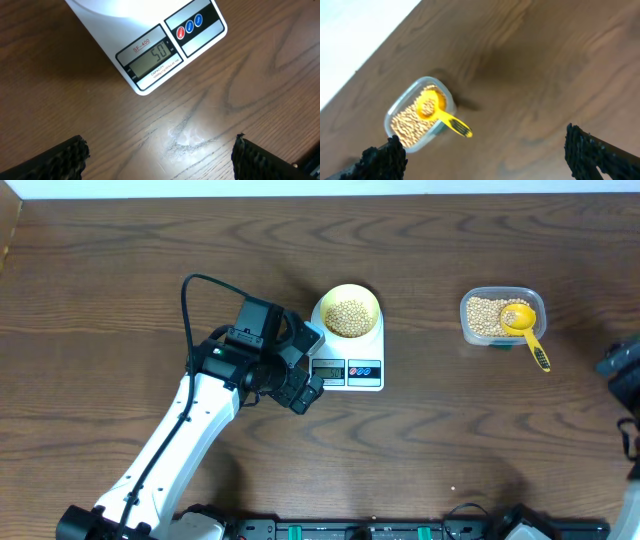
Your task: Scoop item into bowl and weigh 50g on scale
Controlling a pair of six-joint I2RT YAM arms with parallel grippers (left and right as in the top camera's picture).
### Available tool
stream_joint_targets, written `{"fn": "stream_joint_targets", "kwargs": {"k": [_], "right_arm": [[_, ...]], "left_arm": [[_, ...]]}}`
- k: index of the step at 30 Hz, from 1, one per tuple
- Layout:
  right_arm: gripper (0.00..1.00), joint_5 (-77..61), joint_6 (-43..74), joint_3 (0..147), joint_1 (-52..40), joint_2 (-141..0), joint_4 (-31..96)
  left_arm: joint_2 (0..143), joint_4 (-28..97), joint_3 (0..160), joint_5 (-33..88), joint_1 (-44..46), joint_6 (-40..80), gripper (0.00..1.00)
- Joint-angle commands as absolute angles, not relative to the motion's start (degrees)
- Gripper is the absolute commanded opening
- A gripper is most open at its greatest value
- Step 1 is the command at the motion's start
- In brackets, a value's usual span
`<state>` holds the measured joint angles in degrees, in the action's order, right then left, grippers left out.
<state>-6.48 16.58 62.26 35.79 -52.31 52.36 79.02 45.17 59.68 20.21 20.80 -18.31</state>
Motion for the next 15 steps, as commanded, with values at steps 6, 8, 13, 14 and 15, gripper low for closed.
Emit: {"fn": "stream_joint_targets", "kwargs": {"k": [6, 8, 13, 14, 15], "right_arm": [[0.99, 2.74, 12.73, 63.07, 36.18, -43.92, 63.66], [0.99, 3.79, 12.78, 63.05, 36.18, -42.35, 70.24], [0.99, 6.33, 13.41, 63.05, 36.18, -41.10, 78.24], [0.99, 5.72, 13.43, 63.05, 36.16, -41.10, 78.37], [0.99, 3.38, 13.43, 63.05, 36.18, -41.10, 78.39]], "left_arm": [[78.87, 45.41, 59.57, 19.84, 20.93, -19.27, 0.94], [78.87, 45.41, 59.57, 19.84, 20.93, -19.27, 0.94], [78.87, 45.41, 59.57, 19.84, 20.93, -19.27, 0.94], [78.87, 45.41, 59.57, 19.84, 20.93, -19.27, 0.94], [78.89, 45.41, 59.57, 19.84, 20.93, -19.27, 0.94]]}}
